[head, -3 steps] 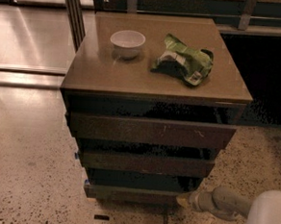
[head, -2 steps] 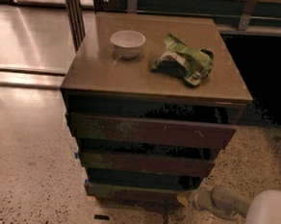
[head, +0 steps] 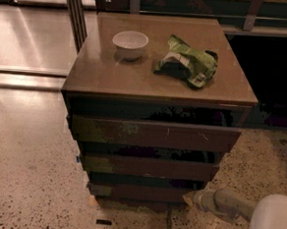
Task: Close bottom drawer
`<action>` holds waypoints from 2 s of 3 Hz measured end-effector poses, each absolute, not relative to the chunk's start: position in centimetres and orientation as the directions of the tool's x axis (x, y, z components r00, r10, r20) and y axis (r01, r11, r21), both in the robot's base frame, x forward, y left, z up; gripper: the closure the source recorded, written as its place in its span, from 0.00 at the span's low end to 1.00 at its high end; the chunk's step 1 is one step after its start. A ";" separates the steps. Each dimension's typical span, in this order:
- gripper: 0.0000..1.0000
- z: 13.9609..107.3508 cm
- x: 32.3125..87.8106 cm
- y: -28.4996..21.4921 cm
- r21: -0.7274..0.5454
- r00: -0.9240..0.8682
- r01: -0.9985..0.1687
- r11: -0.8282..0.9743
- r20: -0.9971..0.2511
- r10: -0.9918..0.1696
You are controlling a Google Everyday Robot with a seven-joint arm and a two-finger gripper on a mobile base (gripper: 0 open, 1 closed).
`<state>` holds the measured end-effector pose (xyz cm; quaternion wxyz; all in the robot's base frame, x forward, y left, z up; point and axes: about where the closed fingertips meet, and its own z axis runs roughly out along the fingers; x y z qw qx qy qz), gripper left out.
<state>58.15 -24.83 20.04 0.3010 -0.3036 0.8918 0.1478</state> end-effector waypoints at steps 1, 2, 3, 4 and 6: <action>1.00 20.1 59.5 -25.3 0.037 -0.620 -0.624 0.781 -0.632 -0.466; 1.00 20.1 59.5 -25.3 0.035 -0.619 -0.624 0.781 -0.632 -0.466; 1.00 20.1 60.6 -25.9 0.001 -0.610 -0.617 0.787 -0.633 -0.477; 1.00 20.1 60.5 -25.9 0.003 -0.611 -0.618 0.786 -0.631 -0.478; 1.00 20.8 57.9 -25.7 0.062 -0.628 -0.623 0.779 -0.634 -0.452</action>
Offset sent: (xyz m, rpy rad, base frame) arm 0.0615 -0.0295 0.0062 -0.1284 -0.1118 -0.0468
